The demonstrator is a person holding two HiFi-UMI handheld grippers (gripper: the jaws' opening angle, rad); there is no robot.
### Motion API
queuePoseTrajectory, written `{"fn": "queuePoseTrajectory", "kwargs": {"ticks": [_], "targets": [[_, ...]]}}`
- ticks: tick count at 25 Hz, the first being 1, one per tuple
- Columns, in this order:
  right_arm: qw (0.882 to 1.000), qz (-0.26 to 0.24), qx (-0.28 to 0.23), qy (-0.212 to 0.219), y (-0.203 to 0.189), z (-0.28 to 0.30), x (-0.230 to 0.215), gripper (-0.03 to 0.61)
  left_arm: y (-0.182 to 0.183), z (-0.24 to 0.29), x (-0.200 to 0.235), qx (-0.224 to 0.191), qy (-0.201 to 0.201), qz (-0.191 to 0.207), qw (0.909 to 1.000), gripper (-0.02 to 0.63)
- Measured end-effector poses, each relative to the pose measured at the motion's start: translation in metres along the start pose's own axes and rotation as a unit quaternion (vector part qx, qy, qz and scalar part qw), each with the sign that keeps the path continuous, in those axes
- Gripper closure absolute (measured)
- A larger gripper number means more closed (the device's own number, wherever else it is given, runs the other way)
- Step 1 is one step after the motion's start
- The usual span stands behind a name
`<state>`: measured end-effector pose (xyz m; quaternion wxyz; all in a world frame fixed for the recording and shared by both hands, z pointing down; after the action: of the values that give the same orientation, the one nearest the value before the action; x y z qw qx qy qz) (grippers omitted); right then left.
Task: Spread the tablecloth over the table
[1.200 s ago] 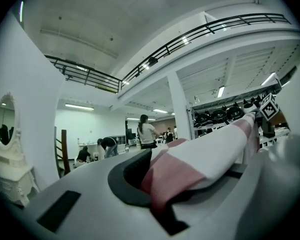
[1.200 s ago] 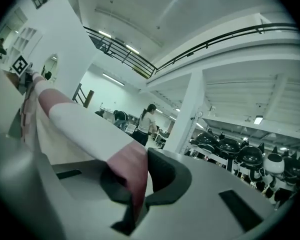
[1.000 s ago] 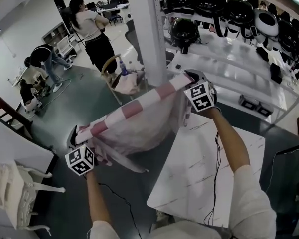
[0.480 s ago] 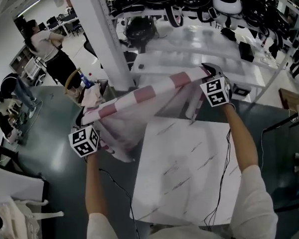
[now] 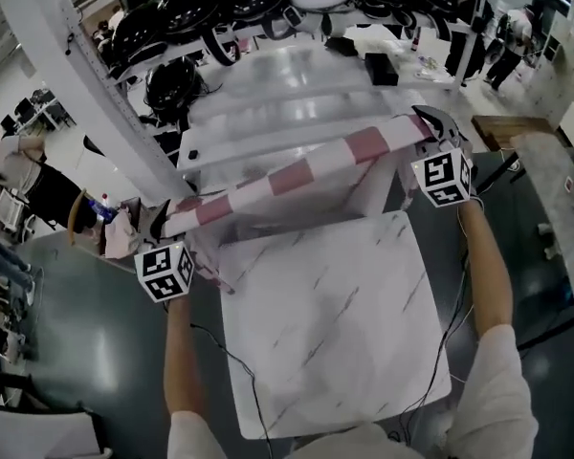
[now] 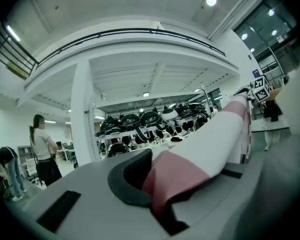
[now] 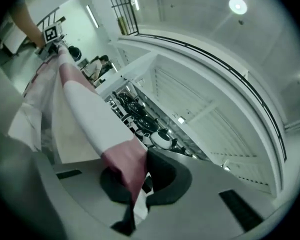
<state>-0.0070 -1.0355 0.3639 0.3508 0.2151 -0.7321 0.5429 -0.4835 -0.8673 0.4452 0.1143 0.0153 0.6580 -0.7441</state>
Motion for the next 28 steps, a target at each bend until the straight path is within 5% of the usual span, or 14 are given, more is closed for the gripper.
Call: {"fn": "queuePoseTrajectory", "kwargs": {"ticks": [9, 16, 21, 28], "targets": [[0.995, -0.055, 0.059, 0.056, -0.065, -0.101, 0.009, 0.563, 0.020, -0.023, -0.044, 0.015, -0.019, 0.061, 0.9979, 0.588], [0.994, -0.033, 0.056, 0.084, -0.043, -0.167, 0.035, 0.563, 0.046, -0.097, -0.034, 0.020, 0.009, 0.130, 0.9913, 0.588], [0.993, -0.019, 0.061, 0.103, -0.025, -0.211, 0.053, 0.563, 0.028, -0.159, -0.036, 0.058, 0.017, 0.189, 0.9802, 0.588], [0.989, 0.002, 0.087, 0.118, -0.028, -0.298, 0.082, 0.563, -0.045, -0.248, -0.070, 0.087, 0.006, 0.144, 0.9857, 0.588]]}}
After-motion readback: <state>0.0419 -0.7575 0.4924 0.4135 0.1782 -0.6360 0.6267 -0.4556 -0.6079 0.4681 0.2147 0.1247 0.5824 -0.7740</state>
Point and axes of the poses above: the fingertips, and each gripper's own axes: z forward along the fingers, x to its left, y out of its top, the point moved 2 cm from there along -z, backward along the fingers, and after that the axes turned 11 degrees about -y, right-handed, at the moved point
